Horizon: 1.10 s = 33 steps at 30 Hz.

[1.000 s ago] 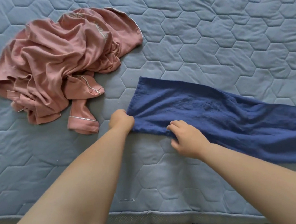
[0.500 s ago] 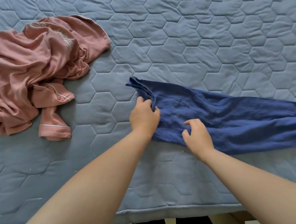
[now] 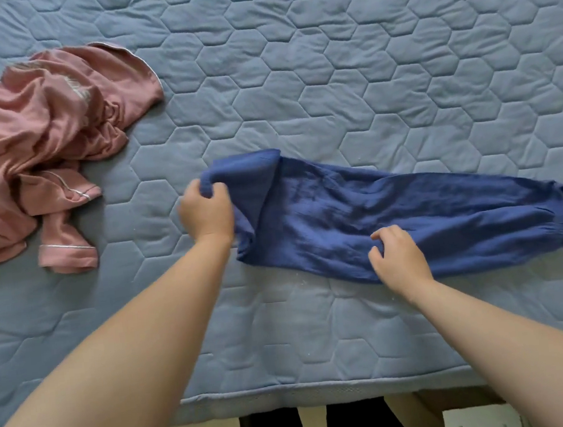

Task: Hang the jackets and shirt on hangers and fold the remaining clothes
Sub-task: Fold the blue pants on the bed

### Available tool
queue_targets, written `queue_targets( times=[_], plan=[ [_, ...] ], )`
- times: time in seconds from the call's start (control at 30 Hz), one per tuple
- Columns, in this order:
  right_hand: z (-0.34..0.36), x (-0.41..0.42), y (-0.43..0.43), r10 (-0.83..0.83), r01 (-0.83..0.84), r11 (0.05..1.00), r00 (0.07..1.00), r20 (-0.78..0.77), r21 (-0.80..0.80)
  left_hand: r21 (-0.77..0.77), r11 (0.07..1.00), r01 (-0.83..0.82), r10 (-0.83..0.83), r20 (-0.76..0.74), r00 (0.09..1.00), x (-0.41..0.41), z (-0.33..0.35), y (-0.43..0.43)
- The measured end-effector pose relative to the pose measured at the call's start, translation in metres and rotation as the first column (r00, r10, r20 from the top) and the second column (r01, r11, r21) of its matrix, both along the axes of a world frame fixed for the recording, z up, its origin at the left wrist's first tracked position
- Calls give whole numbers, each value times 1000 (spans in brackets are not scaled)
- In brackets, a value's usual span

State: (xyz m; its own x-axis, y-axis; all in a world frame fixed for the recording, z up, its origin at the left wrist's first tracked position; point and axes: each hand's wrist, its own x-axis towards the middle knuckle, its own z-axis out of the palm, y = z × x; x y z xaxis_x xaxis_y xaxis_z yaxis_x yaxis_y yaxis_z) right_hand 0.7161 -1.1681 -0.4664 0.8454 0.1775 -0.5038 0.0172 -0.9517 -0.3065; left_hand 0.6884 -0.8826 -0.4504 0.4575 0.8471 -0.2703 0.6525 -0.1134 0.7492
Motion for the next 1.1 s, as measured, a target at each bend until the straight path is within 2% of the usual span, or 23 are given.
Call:
queue_targets(
  times=[0.07,0.13,0.2,0.27,0.33,0.43,0.5,0.6,0.73,0.8,0.83,0.87,0.9,0.97,1.0,1.1],
  plan=[
    [2,-10,22,50,-50,997,999,5,54,174,984,-42,54,-66,996,-20,1,40],
    [3,-19,52,97,-96,991,995,-1,96,280,958,59,6,-226,974,-45,-1,75],
    [0,-27,86,151,-149,983,989,-5,107,216,936,279,-151,-470,870,-65,-16,99],
    [-4,-33,119,183,-178,978,983,-35,107,28,939,343,-265,-576,773,-76,-31,111],
    [-8,-36,152,191,-184,975,980,-51,122,-96,956,278,-288,-504,814,-74,-39,116],
    [-15,-39,190,195,-187,973,980,-46,135,-179,953,245,-295,-358,886,-58,-44,118],
    [-19,-38,206,242,-234,966,968,-71,110,-218,952,213,-280,-350,894,-50,-48,120],
    [-26,-38,219,307,-302,951,948,-81,69,-291,929,228,-337,-414,846,-48,-58,130],
    [-30,-47,219,441,-442,897,896,48,7,-193,945,262,-306,-255,917,-52,-59,138],
    [-31,-53,217,457,-456,890,888,47,-28,-167,958,231,-267,-243,932,-59,-60,143],
    [-32,-54,217,468,-465,883,883,34,-57,-196,959,203,-250,-262,932,-63,-62,145],
    [-32,-55,216,489,-485,870,872,17,-91,-287,947,141,-218,-257,942,-68,-62,146],
    [-33,-56,216,523,-519,845,852,2,-126,-435,899,61,-182,-242,953,-72,-62,148],
    [-34,-59,215,623,-613,764,782,-15,-200,-704,706,-78,-137,-244,960,-81,-60,148],
    [-36,-61,214,676,-660,711,737,-22,-245,-750,655,-89,-151,-245,958,-85,-60,148],
    [-42,-59,212,755,-698,599,655,-12,-392,-787,604,-121,-76,-208,975,-90,-64,149]
  ],
)
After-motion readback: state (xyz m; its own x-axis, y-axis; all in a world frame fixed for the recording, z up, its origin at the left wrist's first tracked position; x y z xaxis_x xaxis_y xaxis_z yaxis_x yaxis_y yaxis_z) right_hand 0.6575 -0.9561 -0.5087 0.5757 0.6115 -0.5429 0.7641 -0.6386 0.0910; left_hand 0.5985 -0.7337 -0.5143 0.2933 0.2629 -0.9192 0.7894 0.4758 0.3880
